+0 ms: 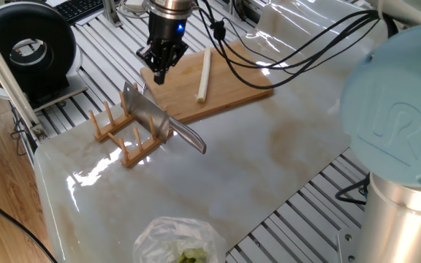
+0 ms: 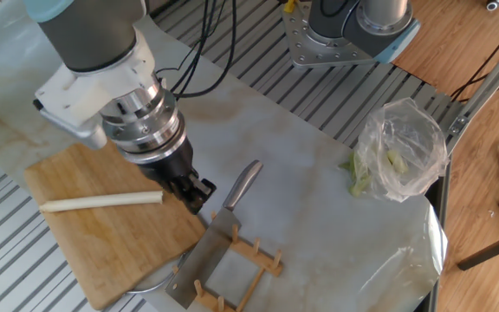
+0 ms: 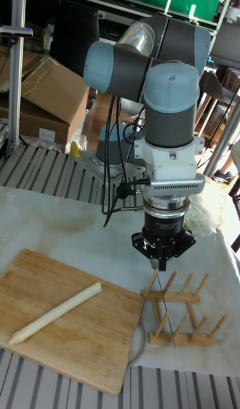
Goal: Chop the scallions
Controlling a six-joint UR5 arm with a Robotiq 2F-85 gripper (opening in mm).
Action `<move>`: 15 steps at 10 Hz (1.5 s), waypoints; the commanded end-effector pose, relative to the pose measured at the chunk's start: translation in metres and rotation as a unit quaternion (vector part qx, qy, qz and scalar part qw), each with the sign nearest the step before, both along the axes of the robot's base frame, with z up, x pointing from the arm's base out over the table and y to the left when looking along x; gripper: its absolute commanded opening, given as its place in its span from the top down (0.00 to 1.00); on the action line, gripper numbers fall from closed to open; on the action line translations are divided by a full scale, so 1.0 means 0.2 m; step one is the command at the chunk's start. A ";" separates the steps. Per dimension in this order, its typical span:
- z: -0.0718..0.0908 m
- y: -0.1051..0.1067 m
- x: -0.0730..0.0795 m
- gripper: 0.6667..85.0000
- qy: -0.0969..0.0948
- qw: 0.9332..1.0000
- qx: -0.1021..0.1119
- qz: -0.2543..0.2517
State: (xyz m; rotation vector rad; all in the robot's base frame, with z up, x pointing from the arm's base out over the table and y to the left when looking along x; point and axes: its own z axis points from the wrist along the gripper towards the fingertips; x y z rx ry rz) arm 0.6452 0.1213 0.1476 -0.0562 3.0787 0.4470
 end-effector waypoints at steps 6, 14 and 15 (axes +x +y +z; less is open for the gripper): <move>-0.11 0.01 0.01 0.58 -0.006 0.999 0.027 0.019; -0.19 0.05 0.04 0.61 -0.012 0.999 0.036 0.019; -0.19 0.05 0.05 0.62 -0.023 0.999 0.040 0.026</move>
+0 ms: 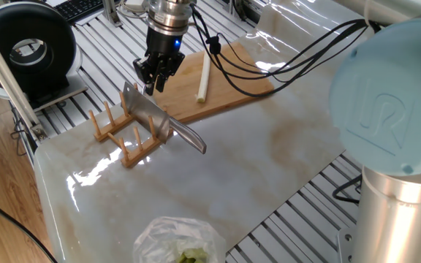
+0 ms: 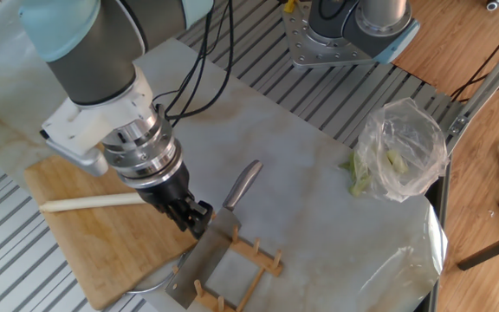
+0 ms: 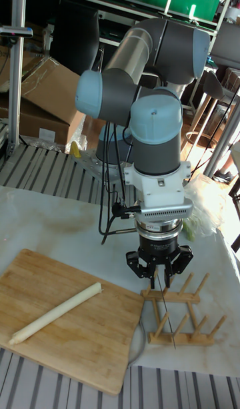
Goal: Chop the scallions
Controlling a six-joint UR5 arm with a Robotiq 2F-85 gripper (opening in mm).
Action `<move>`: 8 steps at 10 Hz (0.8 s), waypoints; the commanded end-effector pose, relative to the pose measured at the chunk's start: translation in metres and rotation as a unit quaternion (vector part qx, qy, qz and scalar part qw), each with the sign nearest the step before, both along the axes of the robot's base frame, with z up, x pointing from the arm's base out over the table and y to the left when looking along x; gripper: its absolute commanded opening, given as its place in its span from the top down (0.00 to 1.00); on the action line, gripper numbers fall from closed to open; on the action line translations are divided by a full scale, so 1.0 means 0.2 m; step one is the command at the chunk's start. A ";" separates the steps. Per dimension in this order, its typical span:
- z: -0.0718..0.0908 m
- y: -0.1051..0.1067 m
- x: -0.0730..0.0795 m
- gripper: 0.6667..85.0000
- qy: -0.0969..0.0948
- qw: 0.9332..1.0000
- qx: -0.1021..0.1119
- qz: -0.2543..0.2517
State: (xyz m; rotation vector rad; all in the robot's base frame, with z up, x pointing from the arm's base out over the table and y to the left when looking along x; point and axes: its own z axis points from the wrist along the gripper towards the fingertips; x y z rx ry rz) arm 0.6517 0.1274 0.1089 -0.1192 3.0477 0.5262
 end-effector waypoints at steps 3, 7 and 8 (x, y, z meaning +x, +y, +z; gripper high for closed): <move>-0.03 -0.01 0.02 0.62 -0.025 1.000 0.017 0.007; -0.11 0.05 -0.03 0.62 -0.013 0.999 0.035 0.001; -0.13 0.07 -0.03 0.62 -0.015 0.999 0.036 -0.003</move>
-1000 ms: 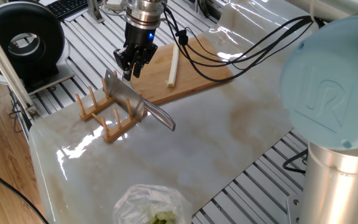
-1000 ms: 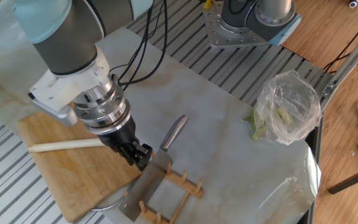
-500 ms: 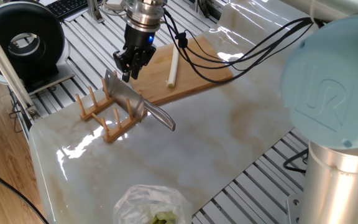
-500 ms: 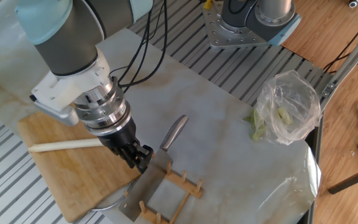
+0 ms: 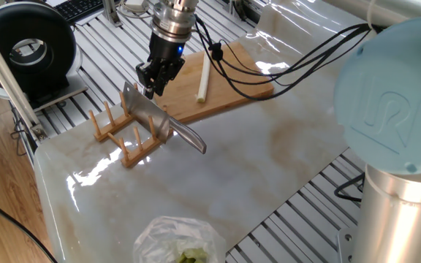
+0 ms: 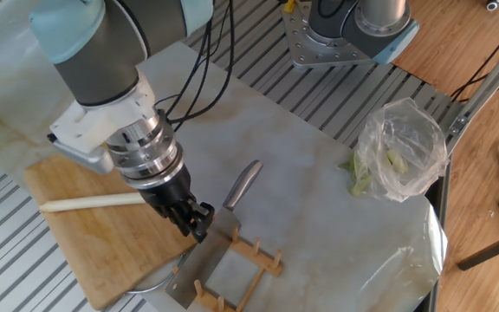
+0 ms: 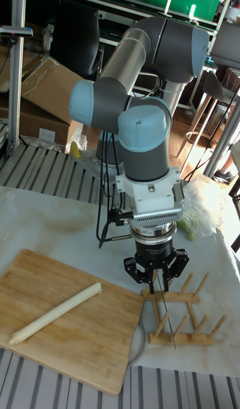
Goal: Chop the scallions
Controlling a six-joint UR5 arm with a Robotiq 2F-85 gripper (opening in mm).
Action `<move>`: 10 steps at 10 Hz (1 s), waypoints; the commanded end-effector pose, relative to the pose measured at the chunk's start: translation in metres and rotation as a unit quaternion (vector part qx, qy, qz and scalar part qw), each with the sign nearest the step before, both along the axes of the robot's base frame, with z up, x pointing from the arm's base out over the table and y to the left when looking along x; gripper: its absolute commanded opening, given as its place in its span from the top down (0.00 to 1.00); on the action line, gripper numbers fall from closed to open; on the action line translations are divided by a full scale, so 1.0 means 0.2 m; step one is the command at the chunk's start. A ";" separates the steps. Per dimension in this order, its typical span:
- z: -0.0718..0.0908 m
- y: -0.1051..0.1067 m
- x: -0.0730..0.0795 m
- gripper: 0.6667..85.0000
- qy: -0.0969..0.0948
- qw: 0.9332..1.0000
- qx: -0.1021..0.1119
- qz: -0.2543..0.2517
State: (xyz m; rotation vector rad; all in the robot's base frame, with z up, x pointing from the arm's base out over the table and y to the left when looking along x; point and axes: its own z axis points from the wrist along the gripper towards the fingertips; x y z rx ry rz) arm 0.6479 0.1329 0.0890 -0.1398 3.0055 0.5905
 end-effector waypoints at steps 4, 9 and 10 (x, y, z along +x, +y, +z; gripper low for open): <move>-0.10 0.08 -0.03 0.62 -0.001 1.000 0.000 -0.010; -0.11 0.12 -0.05 0.64 -0.003 1.000 0.013 -0.009; -0.12 0.11 -0.05 0.64 -0.004 1.000 0.010 -0.010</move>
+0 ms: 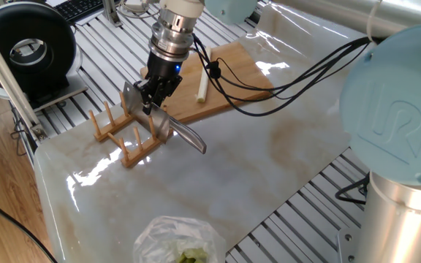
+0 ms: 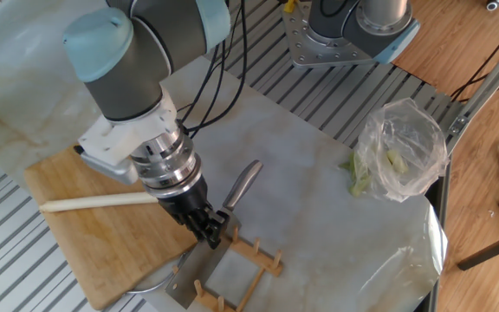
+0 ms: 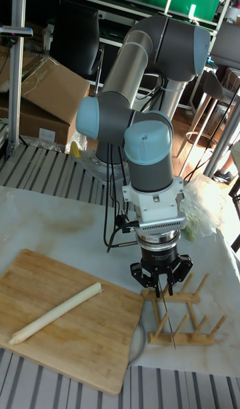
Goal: Chop the scallions
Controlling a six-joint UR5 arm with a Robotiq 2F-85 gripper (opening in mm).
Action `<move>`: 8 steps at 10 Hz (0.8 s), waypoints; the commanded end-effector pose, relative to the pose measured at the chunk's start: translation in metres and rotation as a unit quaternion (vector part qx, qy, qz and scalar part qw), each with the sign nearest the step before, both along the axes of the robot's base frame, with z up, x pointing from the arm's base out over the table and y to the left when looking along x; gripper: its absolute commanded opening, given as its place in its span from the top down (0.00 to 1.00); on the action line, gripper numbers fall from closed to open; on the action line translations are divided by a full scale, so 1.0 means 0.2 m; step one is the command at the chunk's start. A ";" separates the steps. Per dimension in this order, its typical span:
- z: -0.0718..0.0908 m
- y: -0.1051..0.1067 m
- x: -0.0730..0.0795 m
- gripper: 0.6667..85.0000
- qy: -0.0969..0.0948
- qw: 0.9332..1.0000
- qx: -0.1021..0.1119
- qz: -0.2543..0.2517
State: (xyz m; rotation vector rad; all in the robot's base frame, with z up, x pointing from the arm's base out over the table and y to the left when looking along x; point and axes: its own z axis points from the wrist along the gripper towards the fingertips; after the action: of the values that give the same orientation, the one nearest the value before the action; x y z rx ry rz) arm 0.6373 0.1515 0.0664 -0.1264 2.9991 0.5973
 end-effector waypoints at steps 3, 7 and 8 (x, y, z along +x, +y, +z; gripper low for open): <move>-0.04 -0.01 0.00 0.65 -0.005 1.000 0.005 -0.005; -0.06 0.02 0.01 0.65 -0.007 1.000 0.017 -0.004; -0.05 0.02 0.01 0.65 -0.003 1.000 0.018 -0.006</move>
State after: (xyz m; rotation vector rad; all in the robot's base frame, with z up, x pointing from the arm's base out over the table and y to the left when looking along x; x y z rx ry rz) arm 0.6367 0.1528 0.0550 -0.1257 2.9844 0.6205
